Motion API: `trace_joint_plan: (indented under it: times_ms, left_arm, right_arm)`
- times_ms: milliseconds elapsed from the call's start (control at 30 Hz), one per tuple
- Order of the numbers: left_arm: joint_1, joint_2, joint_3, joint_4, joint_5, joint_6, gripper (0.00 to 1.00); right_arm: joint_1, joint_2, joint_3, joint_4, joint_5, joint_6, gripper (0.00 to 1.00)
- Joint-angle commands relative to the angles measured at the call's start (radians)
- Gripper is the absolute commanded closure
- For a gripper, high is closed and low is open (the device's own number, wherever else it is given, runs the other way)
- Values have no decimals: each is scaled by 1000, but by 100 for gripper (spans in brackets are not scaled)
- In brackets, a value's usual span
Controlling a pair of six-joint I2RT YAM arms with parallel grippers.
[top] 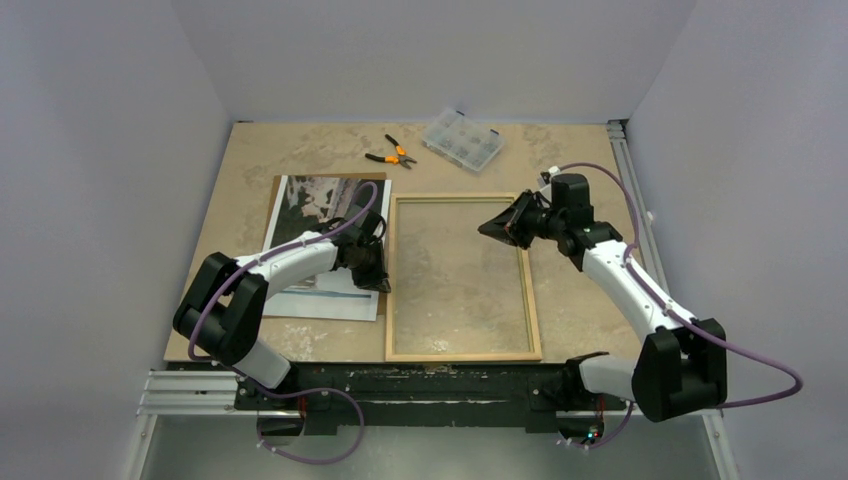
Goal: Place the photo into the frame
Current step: Place the photo frame item in the photo frame.
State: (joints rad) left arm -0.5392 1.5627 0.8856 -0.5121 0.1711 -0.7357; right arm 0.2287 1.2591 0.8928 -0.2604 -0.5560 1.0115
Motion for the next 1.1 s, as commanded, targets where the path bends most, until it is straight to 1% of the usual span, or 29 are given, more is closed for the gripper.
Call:
trace_joint_plan:
  times_ms: [0, 200, 467, 667, 867, 1067]
  left_arm:
    - [-7, 61, -31, -19, -127, 53, 100]
    - [-8, 63, -33, -20, -128, 53, 100]
    - [-8, 59, -32, -23, -131, 52, 100]
    - [-9, 62, -30, -23, -130, 54, 100]
    - [-9, 62, -31, -22, -130, 53, 100]
    - [-9, 65, -31, -21, -128, 51, 100]
  right_arm:
    - [-3, -64, -29, 34, 27, 16, 100]
    - [-3, -90, -39, 18, 50, 3, 100]
    - [-5, -77, -24, -19, 72, -42, 100]
    - [-6, -57, -54, 25, 32, -35, 100]
    - [-6, -43, -40, -7, 1, -72, 100]
    - [-6, -58, -79, 4, -9, -63, 100]
